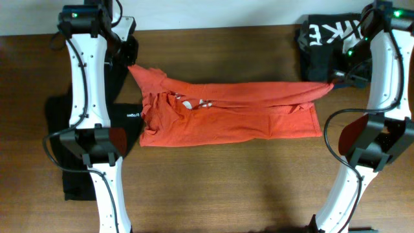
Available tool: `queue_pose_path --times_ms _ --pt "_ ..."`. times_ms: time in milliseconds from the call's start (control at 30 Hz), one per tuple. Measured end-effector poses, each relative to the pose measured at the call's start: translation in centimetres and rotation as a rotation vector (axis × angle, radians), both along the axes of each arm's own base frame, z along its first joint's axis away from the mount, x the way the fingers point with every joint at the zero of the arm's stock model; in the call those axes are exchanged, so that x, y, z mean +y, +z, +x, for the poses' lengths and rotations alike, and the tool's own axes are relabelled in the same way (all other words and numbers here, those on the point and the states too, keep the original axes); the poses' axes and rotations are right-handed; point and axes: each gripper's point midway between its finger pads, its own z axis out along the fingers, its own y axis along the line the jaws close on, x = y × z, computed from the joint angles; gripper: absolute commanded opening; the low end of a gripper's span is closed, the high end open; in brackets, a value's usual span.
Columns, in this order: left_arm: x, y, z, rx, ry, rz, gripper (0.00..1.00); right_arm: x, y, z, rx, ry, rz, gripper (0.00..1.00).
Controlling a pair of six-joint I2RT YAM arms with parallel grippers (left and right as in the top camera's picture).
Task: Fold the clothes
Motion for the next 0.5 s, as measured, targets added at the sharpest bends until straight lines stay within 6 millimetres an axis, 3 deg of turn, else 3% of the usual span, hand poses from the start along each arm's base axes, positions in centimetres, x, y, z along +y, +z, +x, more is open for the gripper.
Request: queue_pose_path --times_ms 233,400,500 --pt "-2.0 -5.9 -2.4 0.203 -0.091 0.015 0.00 -0.2 -4.6 -0.1 0.051 0.015 0.000 0.04" --pt "-2.8 -7.9 -3.0 0.248 -0.136 0.022 0.01 -0.4 -5.1 0.4 0.031 0.018 -0.005 0.11" --pt "-2.8 -8.0 -3.4 0.267 -0.139 0.022 0.01 -0.4 -5.1 0.4 0.033 0.018 -0.007 0.15"
